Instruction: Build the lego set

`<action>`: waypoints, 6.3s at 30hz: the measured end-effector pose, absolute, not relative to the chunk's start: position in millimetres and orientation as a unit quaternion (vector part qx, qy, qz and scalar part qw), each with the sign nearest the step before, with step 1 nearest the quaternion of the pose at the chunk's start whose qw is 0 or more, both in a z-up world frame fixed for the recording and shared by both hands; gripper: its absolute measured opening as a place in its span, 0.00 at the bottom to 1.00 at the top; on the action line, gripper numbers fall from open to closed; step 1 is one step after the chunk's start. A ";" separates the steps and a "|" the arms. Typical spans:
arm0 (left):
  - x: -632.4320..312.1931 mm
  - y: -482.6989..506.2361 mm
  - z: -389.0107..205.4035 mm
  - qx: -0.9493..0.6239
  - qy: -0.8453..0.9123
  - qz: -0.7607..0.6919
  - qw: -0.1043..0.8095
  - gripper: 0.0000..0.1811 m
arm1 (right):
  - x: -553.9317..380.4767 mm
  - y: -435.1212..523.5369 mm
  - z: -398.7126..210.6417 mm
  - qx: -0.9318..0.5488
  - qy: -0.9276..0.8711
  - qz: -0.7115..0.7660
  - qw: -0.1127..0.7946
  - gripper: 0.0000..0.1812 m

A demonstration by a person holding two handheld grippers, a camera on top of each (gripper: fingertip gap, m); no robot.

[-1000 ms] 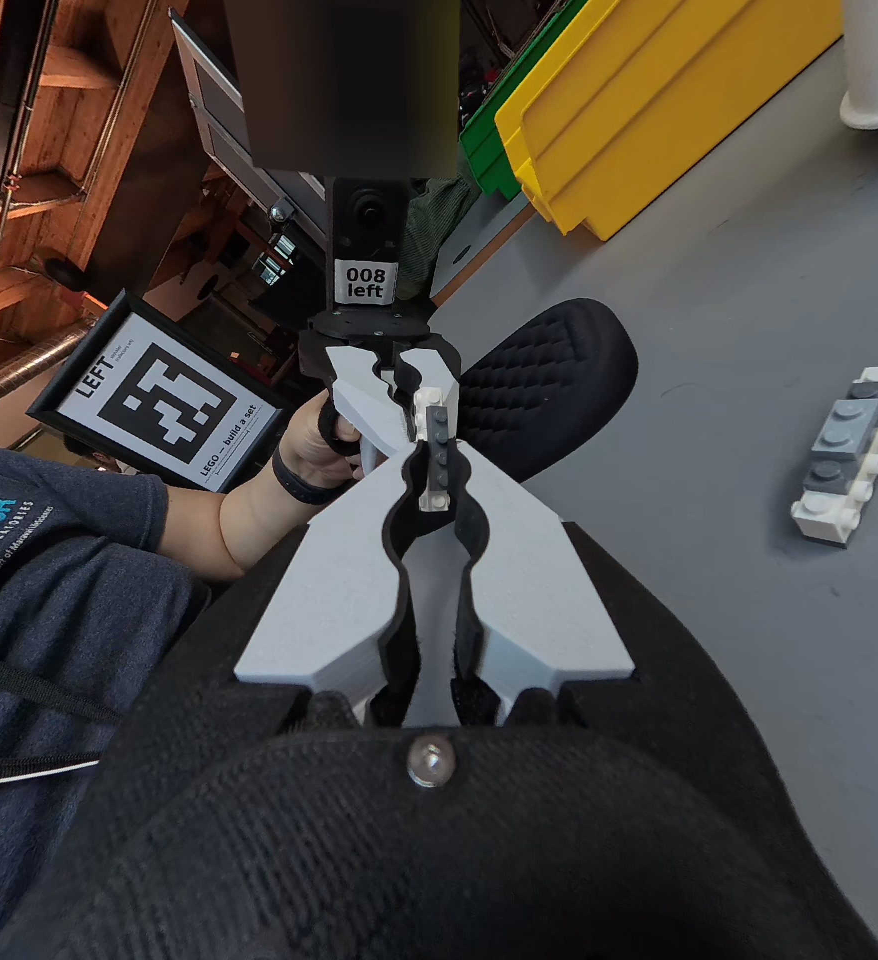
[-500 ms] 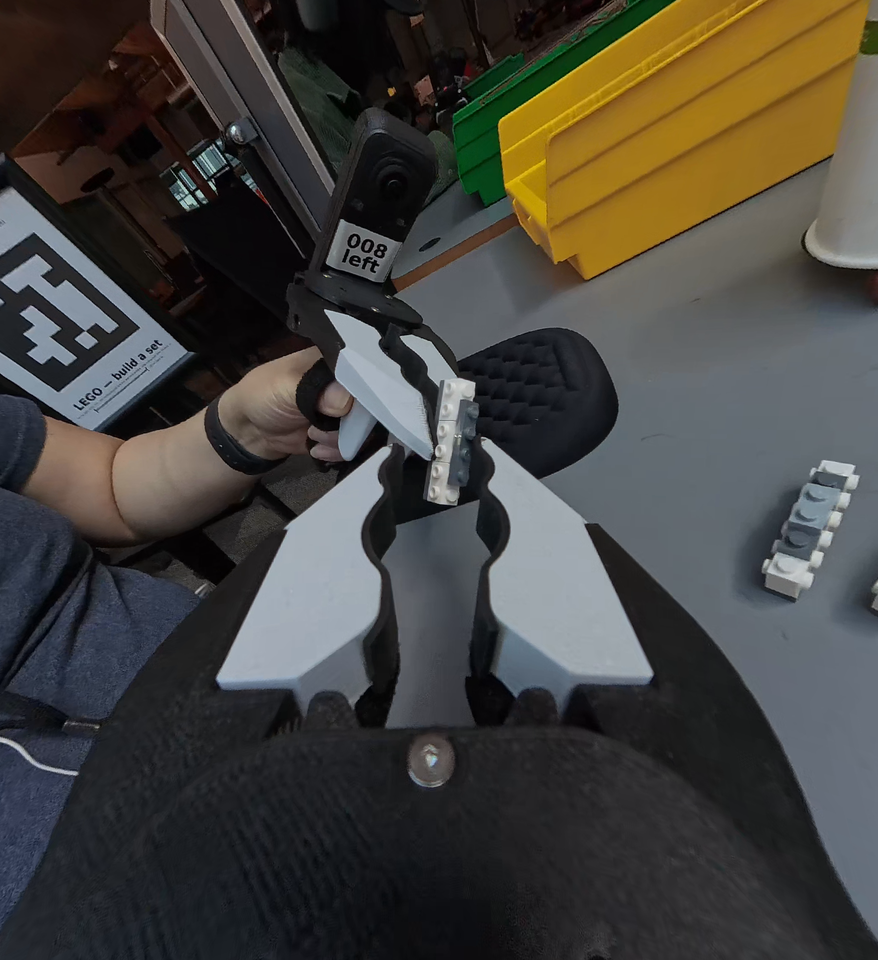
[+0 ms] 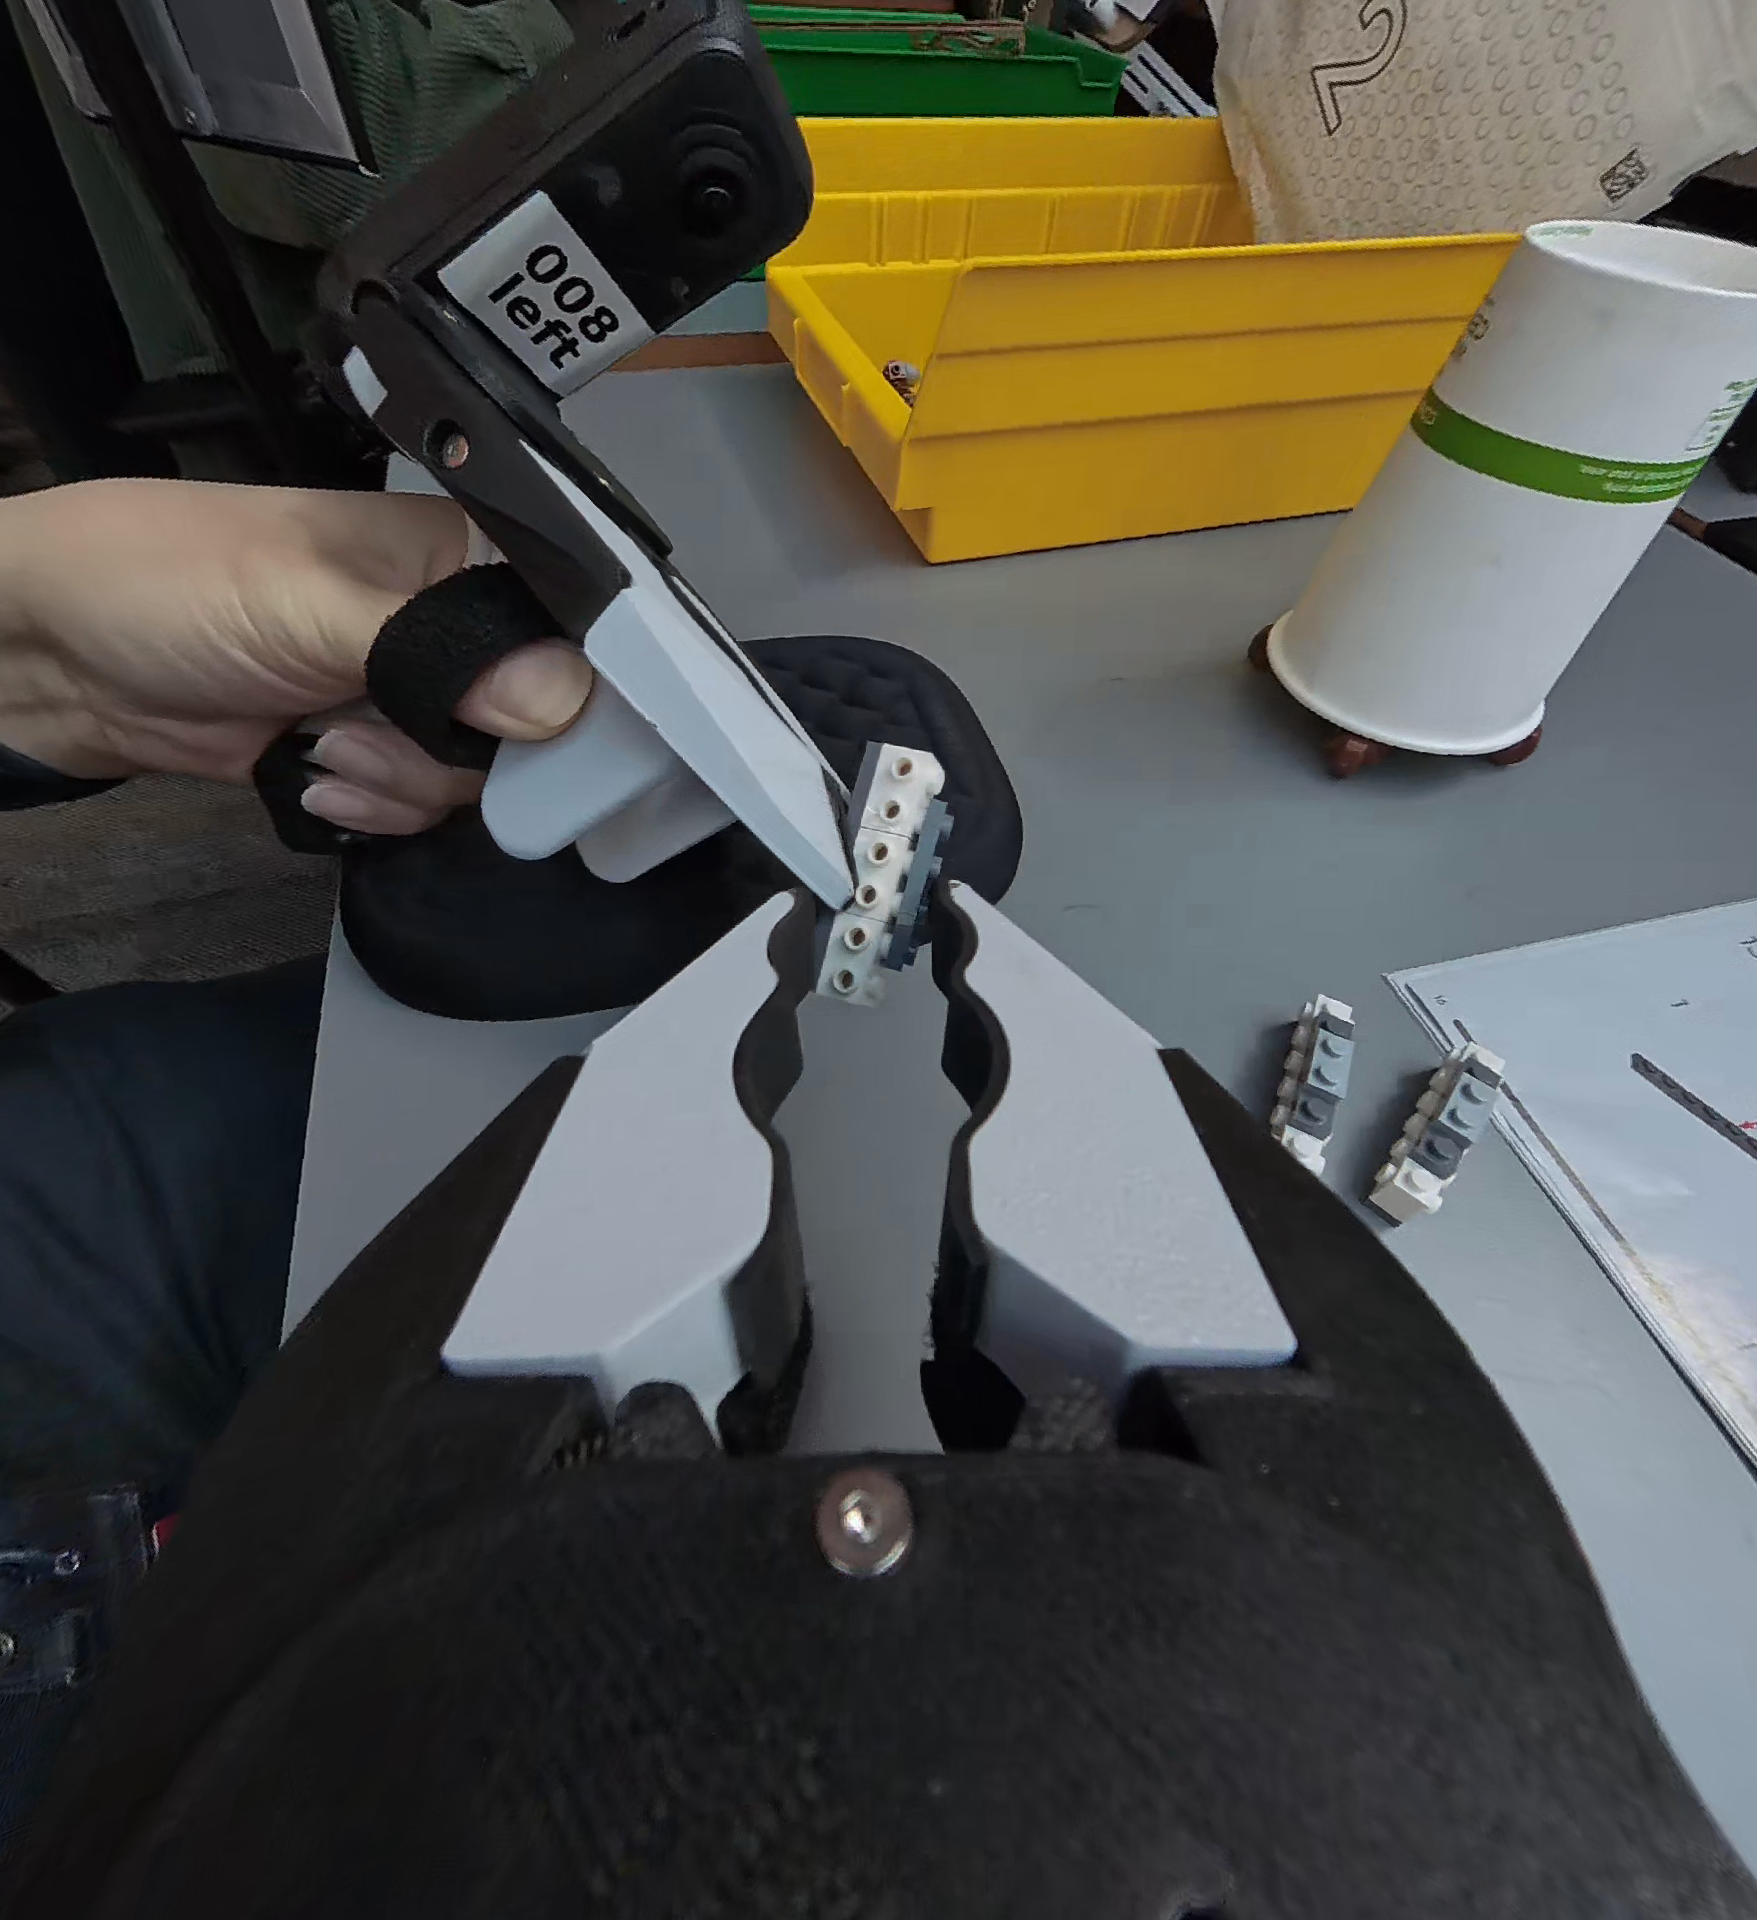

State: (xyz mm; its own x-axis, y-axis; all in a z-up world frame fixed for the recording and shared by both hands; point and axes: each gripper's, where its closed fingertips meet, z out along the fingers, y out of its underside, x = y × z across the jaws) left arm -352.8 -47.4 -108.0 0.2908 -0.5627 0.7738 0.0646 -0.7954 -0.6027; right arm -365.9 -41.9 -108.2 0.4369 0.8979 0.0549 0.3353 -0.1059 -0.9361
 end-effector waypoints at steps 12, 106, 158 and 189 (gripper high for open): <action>-354.7 -43.8 -109.0 -0.760 0.152 -0.567 0.279 0.03 | -367.7 -37.3 -109.5 -0.692 -0.456 0.182 0.529 0.10; -350.3 -118.0 -107.5 -0.566 0.709 -0.175 0.381 0.10 | -357.4 -114.6 -108.5 -0.585 -0.634 0.228 0.451 0.10; -327.7 -160.5 -27.3 -0.476 0.685 -0.193 0.518 0.10 | -335.8 -159.8 -20.9 -0.477 -0.573 0.323 0.583 0.10; -318.5 -158.6 -42.1 -0.522 0.643 -0.296 0.476 0.13 | -325.0 -155.7 -38.7 -0.552 -0.515 0.383 0.532 0.10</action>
